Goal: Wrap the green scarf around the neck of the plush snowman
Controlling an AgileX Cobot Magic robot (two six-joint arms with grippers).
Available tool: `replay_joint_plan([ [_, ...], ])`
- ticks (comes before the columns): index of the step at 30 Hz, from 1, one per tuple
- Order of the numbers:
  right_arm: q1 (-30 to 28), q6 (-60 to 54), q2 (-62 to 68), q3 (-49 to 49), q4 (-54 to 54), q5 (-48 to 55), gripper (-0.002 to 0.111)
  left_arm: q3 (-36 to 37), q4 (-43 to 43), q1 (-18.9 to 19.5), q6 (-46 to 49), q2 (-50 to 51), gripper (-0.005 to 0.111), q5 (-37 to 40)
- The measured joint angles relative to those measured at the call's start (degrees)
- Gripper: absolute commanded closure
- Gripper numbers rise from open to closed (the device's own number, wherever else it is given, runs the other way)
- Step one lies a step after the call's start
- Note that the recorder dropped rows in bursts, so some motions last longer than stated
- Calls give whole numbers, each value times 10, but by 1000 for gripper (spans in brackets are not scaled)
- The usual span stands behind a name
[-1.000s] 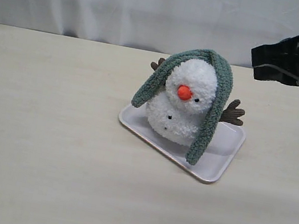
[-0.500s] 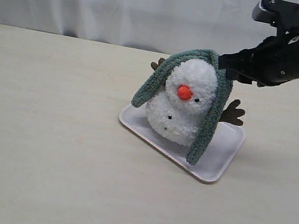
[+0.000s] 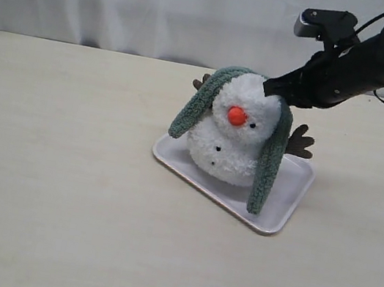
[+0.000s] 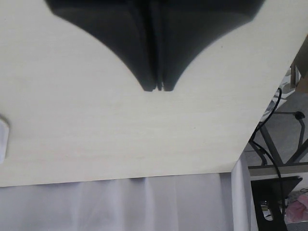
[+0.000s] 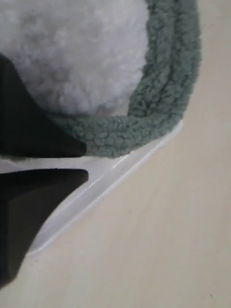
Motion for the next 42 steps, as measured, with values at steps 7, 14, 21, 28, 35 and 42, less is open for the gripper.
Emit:
replay_joint_plan([
  [7, -1, 4, 17, 0, -29, 57, 104, 0, 0, 0, 0, 0, 107, 0],
  [14, -1, 12, -8, 0, -38, 59, 104, 0, 0, 0, 0, 0, 107, 0],
  [21, 10, -7, -74, -3, -13, 5, 104, 0, 0, 0, 0, 0, 107, 0],
  [28, 31, 0, -4, -3, -17, -71, 104, 0, 0, 0, 1, 0, 107, 0],
  [35, 31, 12, 37, -3, -27, -86, 104, 0, 0, 0, 1, 0, 107, 0],
  [42, 31, 13, 44, -3, -45, -84, 104, 0, 0, 0, 1, 0, 107, 0],
])
